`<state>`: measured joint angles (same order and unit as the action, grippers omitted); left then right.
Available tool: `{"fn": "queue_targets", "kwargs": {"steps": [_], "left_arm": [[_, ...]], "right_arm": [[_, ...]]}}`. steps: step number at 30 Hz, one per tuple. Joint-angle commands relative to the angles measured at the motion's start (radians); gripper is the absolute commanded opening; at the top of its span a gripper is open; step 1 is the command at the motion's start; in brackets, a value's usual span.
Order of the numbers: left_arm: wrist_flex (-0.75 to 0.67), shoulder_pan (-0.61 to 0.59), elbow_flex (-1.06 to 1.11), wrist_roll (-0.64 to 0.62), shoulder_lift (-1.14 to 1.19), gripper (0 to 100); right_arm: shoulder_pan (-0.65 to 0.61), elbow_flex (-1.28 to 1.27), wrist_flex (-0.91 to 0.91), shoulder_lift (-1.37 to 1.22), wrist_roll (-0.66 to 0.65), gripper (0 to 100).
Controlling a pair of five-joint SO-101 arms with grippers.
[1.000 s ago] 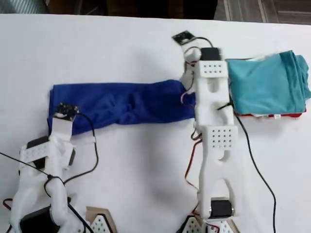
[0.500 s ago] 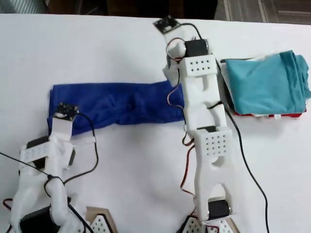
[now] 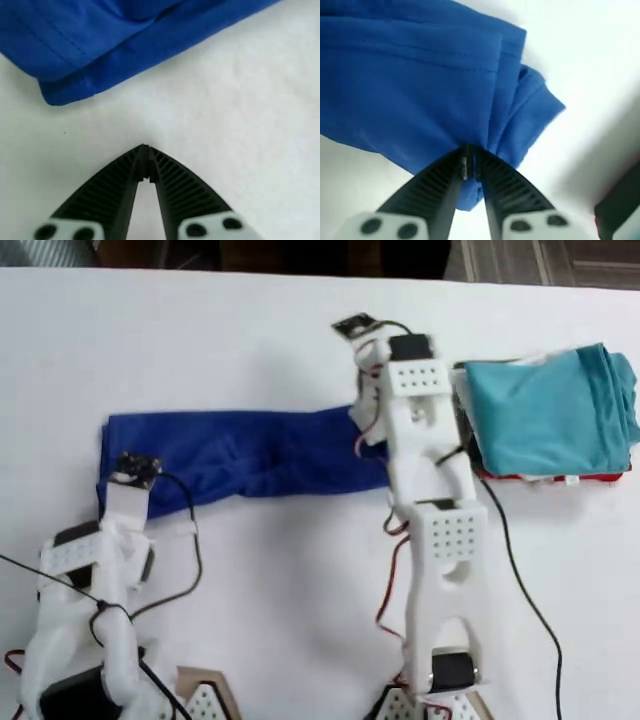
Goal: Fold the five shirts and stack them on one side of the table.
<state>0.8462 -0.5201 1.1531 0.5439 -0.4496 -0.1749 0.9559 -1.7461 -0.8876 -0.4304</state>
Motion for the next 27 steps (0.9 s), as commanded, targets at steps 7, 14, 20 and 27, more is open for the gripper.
{"fn": "queue_targets", "kwargs": {"steps": [7,14,20,27], "left_arm": [[-0.012,-0.009,-0.001,-0.005,-0.028,3],[-0.012,-0.009,-0.001,-0.005,-0.028,3],[-0.012,-0.005,-0.002,-0.006,-0.028,3],[0.295,0.080,-0.269,-0.153,-0.072,3]], "right_arm": [[0.018,-0.038,-0.024,0.108,-0.037,2.0],[0.008,-0.107,-0.024,0.363,-0.035,2.0],[-0.002,-0.493,-0.008,0.687,-0.032,2.0],[0.039,-1.106,0.236,0.967,-0.035,2.0]]}}
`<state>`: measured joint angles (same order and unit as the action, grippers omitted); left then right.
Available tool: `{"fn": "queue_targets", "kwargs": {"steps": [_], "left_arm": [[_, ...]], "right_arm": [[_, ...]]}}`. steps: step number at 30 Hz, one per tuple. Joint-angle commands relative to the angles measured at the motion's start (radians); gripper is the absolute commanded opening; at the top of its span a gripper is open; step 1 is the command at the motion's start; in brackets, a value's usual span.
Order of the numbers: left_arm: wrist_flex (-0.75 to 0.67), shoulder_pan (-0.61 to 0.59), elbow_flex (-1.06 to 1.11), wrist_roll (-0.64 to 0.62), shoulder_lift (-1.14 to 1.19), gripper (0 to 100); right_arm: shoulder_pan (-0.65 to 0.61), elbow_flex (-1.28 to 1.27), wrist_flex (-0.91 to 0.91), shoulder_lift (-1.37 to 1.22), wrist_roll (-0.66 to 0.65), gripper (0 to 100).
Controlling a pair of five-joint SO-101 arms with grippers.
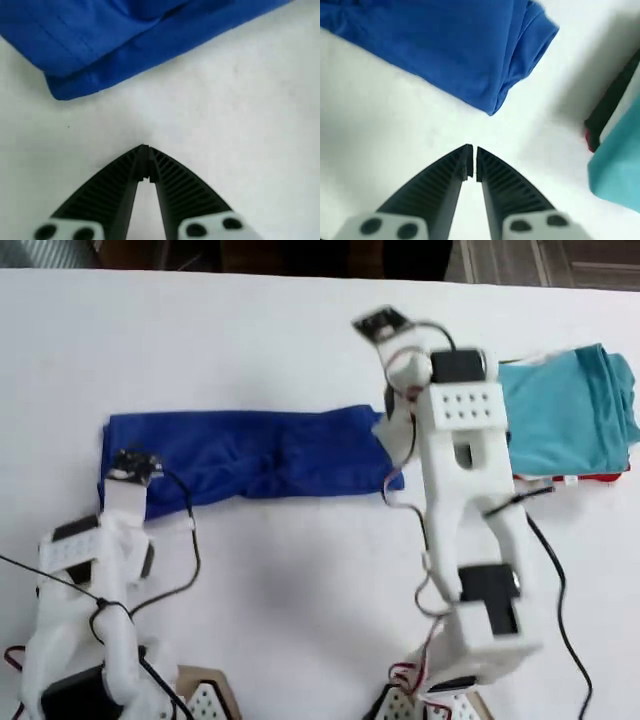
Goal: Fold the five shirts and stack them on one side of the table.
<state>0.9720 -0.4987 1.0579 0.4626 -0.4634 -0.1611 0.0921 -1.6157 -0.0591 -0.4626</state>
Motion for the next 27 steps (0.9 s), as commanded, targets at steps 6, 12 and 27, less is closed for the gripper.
{"fn": "queue_targets", "kwargs": {"steps": [6,12,27], "left_arm": [[0.258,0.163,-0.403,-0.127,-0.169,3],[-0.117,0.150,-0.243,-0.201,-0.032,3],[-0.104,0.015,-0.381,-0.213,0.368,3]], "right_arm": [[0.062,-0.654,0.318,0.288,-0.002,2.0],[0.133,-0.847,0.397,0.394,-0.003,2.0],[0.209,-1.088,0.627,0.443,-0.005,2.0]]}}
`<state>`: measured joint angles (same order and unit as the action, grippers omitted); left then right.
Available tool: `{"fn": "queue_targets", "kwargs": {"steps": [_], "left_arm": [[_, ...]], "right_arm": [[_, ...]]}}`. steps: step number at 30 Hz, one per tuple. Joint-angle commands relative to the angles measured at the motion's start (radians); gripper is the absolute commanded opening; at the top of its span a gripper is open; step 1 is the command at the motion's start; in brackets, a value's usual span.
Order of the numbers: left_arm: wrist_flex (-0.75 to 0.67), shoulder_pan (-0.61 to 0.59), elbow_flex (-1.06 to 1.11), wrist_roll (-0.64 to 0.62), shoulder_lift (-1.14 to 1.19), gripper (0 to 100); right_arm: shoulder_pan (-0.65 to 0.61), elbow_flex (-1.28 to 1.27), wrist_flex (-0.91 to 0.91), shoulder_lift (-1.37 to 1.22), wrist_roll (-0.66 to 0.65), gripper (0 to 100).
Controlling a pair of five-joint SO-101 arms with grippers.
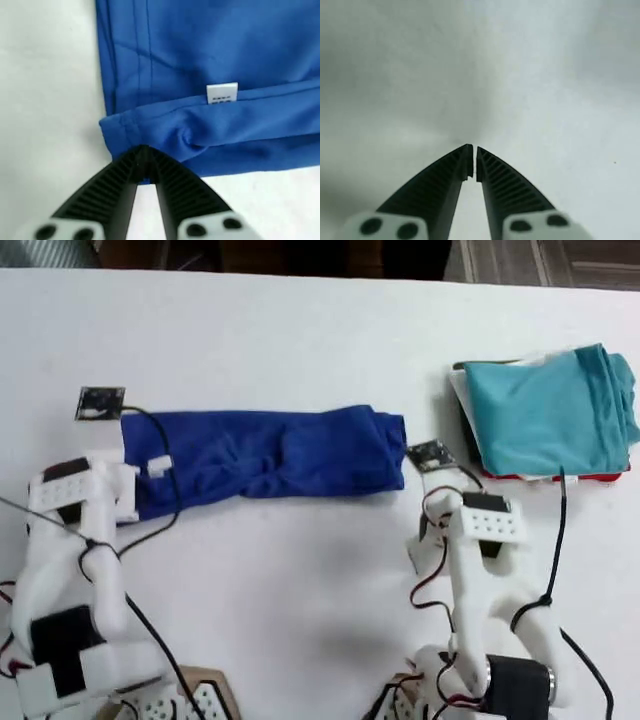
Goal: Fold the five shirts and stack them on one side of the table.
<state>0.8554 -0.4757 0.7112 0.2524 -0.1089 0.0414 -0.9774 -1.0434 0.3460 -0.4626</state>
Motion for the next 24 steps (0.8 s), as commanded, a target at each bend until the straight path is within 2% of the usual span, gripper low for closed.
{"fn": "queue_targets", "kwargs": {"steps": [1,6,11,16,18,20,24], "left_arm": [[0.032,-0.006,-0.038,-0.006,0.017,3],[0.138,0.040,-0.047,-0.003,0.017,3],[0.233,0.066,-0.070,-0.003,0.015,3],[0.396,0.069,-0.306,-0.011,0.015,3],[0.420,0.068,-0.412,-0.011,0.015,3],[0.399,0.063,-0.472,-0.011,0.026,3],[0.166,0.000,-0.383,-0.023,0.063,3]], "right_arm": [[0.007,-0.031,0.074,0.038,-0.003,2.0],[0.007,-0.110,0.194,0.036,0.003,2.0],[0.007,-0.130,0.216,0.036,0.003,2.0],[0.004,-0.146,0.239,0.036,0.005,2.0],[0.004,-0.147,0.240,0.036,0.005,2.0],[0.004,-0.147,0.242,0.036,0.005,2.0],[0.004,-0.147,0.242,0.036,0.005,2.0]]}}
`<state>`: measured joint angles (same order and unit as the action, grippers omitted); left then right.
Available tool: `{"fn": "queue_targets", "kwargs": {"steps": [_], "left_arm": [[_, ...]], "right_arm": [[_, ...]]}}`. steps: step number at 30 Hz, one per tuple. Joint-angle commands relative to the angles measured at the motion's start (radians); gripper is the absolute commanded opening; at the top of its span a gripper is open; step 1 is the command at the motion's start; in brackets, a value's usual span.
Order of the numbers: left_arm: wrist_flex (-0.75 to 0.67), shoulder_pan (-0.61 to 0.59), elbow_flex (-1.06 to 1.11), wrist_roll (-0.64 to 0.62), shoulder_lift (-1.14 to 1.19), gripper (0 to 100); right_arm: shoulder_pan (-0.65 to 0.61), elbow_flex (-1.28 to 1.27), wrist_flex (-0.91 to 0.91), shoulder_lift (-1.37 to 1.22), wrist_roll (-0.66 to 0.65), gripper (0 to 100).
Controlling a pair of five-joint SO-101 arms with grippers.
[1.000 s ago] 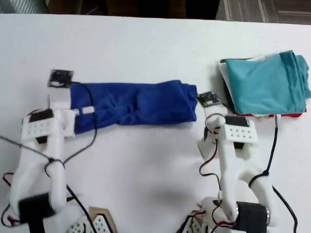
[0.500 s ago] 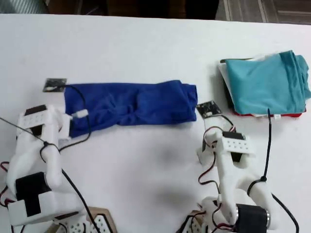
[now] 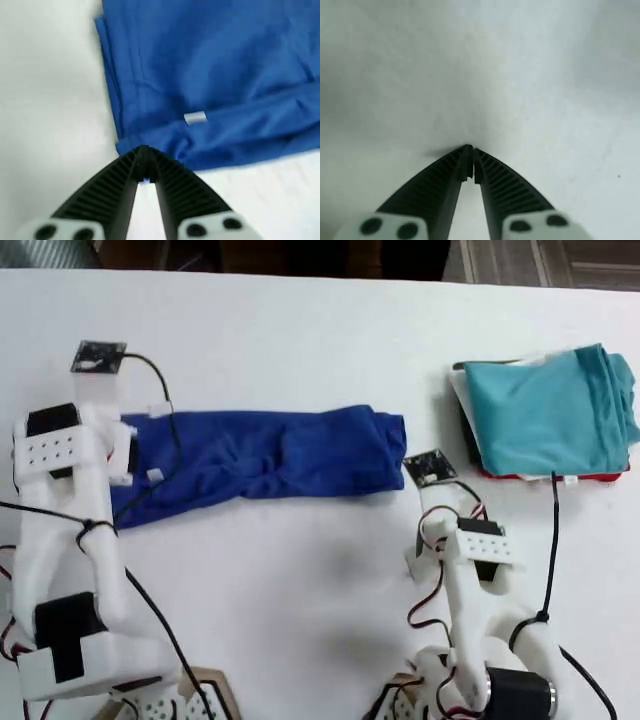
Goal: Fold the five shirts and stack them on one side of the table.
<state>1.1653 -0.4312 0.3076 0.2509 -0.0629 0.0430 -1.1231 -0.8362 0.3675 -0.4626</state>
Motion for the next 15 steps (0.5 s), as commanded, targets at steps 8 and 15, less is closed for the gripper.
{"fn": "queue_targets", "kwargs": {"steps": [8,15], "left_arm": [[-0.222,-0.031,0.114,-0.017,0.144,3],[-0.144,-0.035,0.122,0.000,0.198,3]], "right_arm": [[0.002,-0.002,0.035,0.015,0.005,2.0],[0.002,-0.002,0.035,0.015,0.005,2.0]]}}
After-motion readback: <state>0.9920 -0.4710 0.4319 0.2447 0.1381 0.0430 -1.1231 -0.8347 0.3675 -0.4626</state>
